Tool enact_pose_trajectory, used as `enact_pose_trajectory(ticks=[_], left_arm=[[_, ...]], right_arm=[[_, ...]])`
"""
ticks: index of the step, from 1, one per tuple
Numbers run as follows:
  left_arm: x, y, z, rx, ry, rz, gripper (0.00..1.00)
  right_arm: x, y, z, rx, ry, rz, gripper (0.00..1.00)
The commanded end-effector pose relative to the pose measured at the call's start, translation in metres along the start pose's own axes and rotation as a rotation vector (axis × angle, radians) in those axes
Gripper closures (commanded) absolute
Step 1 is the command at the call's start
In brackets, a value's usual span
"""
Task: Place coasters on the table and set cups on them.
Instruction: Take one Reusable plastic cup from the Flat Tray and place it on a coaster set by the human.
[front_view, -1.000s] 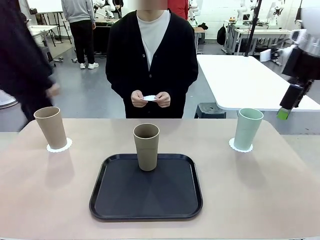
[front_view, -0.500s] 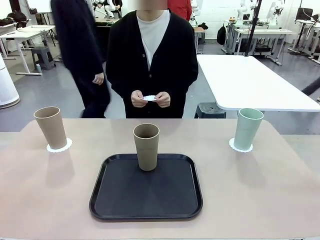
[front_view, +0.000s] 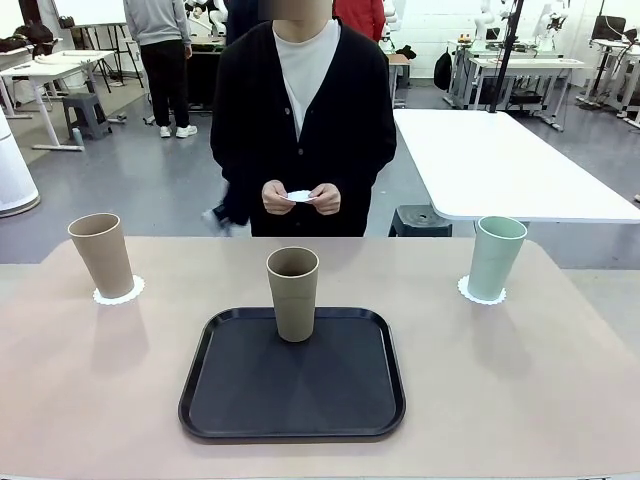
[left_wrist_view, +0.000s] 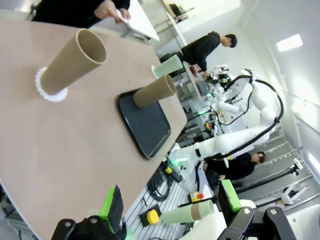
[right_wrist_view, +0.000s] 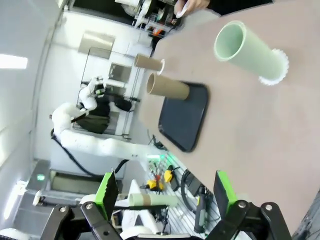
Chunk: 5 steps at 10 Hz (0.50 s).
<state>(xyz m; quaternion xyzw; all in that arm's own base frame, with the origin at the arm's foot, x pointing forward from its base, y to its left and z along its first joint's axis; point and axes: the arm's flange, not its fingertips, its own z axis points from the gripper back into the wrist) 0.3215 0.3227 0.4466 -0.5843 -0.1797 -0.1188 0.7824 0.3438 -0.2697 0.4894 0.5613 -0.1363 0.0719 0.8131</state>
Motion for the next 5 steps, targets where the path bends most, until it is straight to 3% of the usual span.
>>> enact_pose_trajectory(ticks=[1, 5], left_arm=[[-0.001, -0.003, 0.0, -0.002, -0.001, -0.002, 0.0], [-0.001, -0.003, 0.0, -0.002, -0.001, -0.002, 0.0]], right_arm=[[-0.002, -0.014, 0.002, 0.079, 0.037, 0.013, 0.0], [-0.015, -0.019, -0.005, 0.07, 0.051, 0.029, 0.0]])
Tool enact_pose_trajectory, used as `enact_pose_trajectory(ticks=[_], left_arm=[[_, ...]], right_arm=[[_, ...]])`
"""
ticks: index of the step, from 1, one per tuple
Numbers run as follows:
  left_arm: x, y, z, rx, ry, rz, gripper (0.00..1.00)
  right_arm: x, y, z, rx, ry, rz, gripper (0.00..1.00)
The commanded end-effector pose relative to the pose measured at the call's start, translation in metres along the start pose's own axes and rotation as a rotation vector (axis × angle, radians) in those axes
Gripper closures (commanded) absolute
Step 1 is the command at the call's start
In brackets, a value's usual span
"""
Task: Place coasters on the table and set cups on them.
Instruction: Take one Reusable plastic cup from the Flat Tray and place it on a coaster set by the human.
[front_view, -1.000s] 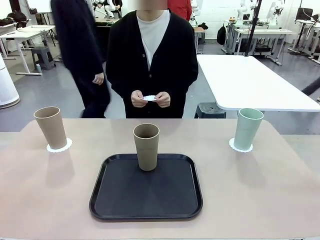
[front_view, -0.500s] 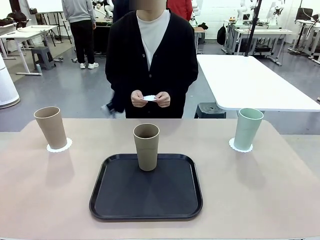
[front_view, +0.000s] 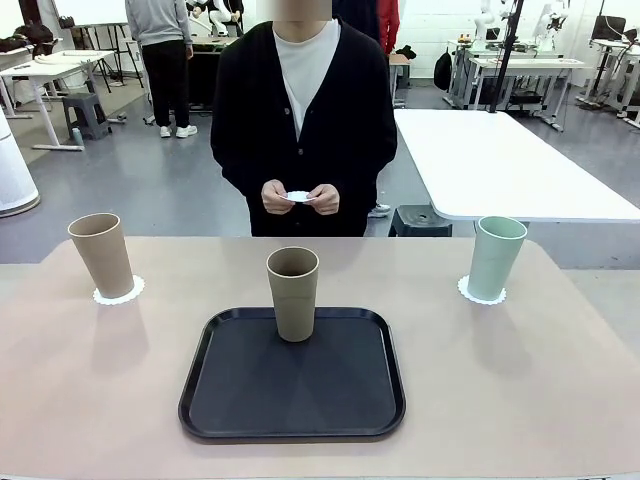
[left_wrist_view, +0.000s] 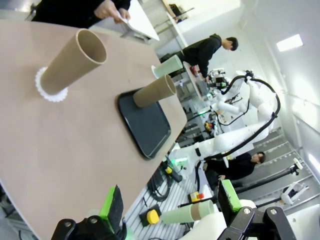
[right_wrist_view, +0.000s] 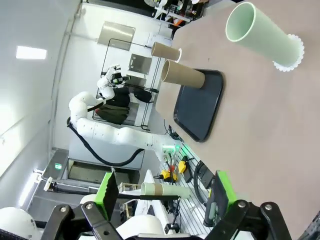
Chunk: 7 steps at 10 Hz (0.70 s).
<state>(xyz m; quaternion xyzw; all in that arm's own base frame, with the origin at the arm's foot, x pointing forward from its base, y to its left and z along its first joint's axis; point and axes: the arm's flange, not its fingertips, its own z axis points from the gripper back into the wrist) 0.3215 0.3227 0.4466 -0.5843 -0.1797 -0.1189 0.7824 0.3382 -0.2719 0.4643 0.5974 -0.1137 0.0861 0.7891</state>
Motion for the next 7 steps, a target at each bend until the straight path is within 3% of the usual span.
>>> enact_pose_trajectory(ticks=[1, 7], left_arm=[[-0.001, -0.0032, 0.0001, -0.002, -0.001, -0.002, 0.0], [-0.001, -0.0032, 0.0001, -0.002, -0.001, -0.002, 0.0]], right_arm=[[-0.0009, -0.0006, 0.0011, 0.001, -0.004, -0.008, 0.0], [-0.0009, -0.0006, 0.0011, 0.001, -0.004, -0.008, 0.0]])
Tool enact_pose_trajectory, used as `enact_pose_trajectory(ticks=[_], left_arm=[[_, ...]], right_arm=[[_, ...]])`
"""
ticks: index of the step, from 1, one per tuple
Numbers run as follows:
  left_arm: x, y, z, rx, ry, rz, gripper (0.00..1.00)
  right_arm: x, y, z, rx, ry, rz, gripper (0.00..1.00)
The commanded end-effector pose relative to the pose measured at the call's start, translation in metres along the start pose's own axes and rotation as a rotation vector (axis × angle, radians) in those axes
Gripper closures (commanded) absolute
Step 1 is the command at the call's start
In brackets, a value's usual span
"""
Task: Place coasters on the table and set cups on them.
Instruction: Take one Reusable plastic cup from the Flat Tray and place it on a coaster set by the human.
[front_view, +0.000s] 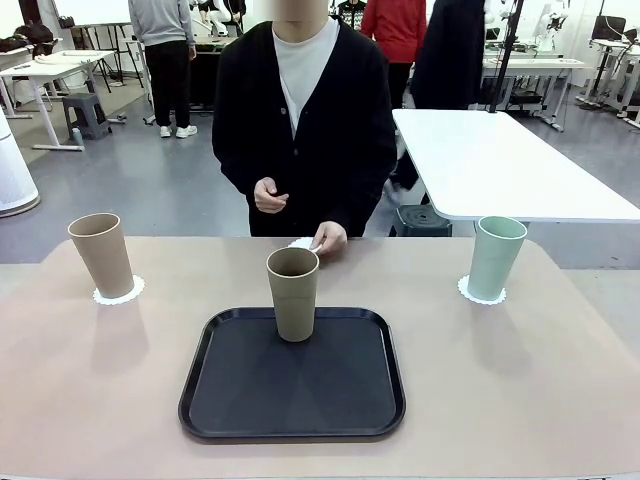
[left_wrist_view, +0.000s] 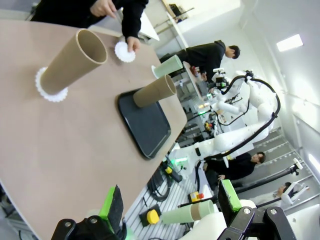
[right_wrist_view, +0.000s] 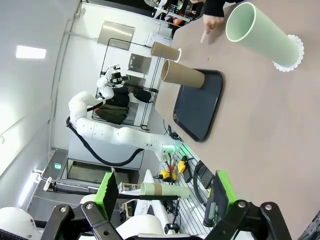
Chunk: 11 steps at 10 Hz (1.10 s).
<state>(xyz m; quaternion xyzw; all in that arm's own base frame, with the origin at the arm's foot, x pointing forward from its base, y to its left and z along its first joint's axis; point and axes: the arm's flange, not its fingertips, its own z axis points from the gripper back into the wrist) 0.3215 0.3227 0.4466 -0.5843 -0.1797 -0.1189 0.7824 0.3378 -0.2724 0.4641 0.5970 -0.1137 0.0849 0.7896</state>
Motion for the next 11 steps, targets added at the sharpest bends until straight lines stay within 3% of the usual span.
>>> enact_pose_trajectory(ticks=[1, 11], left_arm=[[-0.001, -0.0032, 0.0001, -0.002, -0.002, -0.002, 0.0], [-0.001, -0.0032, 0.0001, -0.002, -0.002, -0.002, 0.0]], right_arm=[[-0.0004, -0.0004, 0.0006, 0.003, -0.003, -0.006, 0.0], [-0.0004, -0.0004, 0.0006, 0.003, -0.003, -0.006, 0.0]])
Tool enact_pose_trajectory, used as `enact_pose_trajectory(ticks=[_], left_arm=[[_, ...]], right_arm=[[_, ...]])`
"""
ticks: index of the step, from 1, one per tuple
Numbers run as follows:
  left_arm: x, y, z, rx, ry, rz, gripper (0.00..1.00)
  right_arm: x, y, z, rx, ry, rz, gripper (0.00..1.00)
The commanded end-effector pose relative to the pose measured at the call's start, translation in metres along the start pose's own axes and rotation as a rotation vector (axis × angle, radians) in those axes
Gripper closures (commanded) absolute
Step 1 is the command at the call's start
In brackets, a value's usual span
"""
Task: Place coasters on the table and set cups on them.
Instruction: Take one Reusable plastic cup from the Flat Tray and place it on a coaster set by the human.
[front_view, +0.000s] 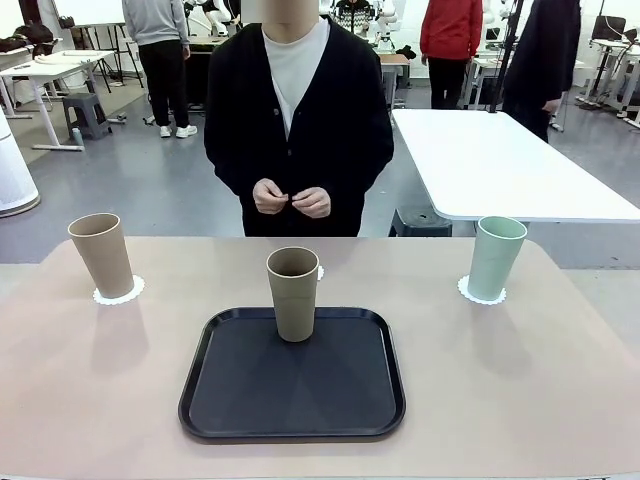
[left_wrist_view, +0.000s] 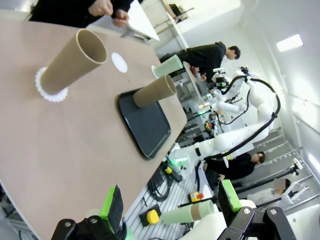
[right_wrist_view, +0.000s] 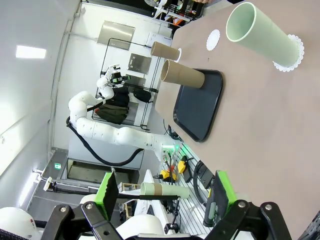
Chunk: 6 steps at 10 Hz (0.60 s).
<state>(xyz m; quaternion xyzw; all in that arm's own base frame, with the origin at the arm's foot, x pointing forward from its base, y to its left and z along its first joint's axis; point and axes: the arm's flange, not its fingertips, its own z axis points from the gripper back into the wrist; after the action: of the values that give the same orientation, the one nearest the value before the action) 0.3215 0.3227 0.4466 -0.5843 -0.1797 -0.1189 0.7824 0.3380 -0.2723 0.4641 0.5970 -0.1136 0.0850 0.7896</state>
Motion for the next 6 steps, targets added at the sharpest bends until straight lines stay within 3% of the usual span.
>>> enact_pose_trajectory(ticks=[1, 6], left_arm=[[-0.001, -0.0032, 0.0001, -0.002, -0.002, -0.002, 0.0], [-0.001, -0.0032, 0.0001, -0.002, -0.002, -0.002, 0.0]], right_arm=[[-0.0006, -0.0004, 0.0007, 0.003, -0.003, -0.006, 0.0], [-0.0006, -0.0004, 0.0007, 0.003, -0.003, -0.006, 0.0]])
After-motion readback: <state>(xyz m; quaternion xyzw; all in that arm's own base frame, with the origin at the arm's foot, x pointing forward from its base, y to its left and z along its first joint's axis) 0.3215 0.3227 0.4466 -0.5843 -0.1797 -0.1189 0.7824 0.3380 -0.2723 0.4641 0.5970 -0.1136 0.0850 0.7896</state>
